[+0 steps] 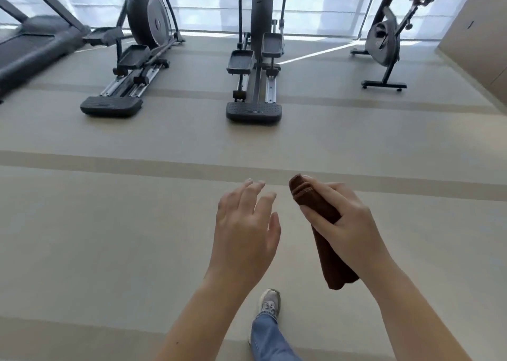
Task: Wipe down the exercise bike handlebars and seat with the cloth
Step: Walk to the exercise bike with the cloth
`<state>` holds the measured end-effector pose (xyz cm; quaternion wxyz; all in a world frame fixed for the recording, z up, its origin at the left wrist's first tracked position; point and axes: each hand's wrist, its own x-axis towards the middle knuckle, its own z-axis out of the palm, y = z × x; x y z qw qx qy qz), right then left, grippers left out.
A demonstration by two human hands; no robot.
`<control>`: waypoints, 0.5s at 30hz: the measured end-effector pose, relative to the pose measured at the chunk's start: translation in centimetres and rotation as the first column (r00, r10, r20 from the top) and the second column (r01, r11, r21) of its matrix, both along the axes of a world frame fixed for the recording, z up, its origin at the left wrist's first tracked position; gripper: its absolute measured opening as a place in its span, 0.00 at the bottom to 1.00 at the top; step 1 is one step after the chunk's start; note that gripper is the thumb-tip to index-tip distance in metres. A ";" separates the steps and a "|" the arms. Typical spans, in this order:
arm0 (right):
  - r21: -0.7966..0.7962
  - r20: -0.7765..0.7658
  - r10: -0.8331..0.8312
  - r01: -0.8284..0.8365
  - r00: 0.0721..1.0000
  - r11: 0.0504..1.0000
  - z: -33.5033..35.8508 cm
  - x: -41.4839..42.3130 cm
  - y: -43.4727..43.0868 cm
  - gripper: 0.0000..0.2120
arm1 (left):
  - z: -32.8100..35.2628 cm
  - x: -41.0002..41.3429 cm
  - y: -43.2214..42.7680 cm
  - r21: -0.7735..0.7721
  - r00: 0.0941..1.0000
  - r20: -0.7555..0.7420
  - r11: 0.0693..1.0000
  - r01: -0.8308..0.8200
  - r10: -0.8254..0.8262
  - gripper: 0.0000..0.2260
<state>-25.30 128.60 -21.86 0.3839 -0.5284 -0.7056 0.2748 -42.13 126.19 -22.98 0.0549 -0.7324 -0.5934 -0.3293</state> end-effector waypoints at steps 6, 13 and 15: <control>0.016 -0.042 -0.097 0.097 0.994 0.995 0.4 2.2 11.8 0.22 | 0.7 2.0 13.2 -0.070 0.996 0.018 0.994 0.088 -0.086 0.15; -0.023 -0.040 -0.206 0.205 0.978 0.978 0.5 4.5 21.8 0.20 | 0.9 4.5 25.0 -0.085 0.981 -0.048 0.979 0.186 -0.190 0.15; -0.035 -0.021 -0.234 0.233 0.972 0.972 0.1 5.0 24.4 0.20 | 0.5 5.2 28.3 -0.090 0.972 -0.069 0.971 0.220 -0.227 0.15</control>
